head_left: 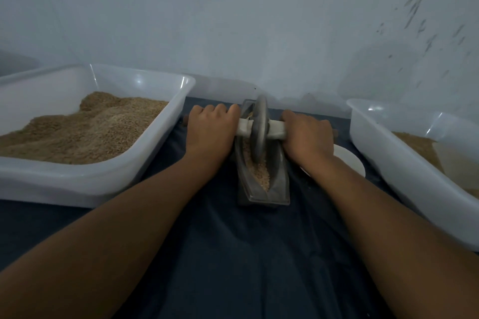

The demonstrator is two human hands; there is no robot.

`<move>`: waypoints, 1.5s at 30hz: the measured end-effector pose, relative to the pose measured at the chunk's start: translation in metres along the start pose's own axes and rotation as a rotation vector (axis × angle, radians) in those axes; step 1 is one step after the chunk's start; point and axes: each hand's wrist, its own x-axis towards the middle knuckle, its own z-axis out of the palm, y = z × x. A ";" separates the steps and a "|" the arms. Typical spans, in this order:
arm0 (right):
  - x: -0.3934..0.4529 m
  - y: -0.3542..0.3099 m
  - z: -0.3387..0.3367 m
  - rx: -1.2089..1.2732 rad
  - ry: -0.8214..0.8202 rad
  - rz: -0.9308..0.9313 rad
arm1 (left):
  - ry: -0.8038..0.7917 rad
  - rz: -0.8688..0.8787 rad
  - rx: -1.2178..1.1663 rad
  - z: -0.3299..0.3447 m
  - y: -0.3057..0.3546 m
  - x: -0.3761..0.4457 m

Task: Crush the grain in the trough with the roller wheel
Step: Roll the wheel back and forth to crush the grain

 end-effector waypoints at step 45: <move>-0.053 -0.011 -0.021 -0.015 0.167 -0.004 | 0.067 -0.015 -0.066 -0.027 0.003 -0.044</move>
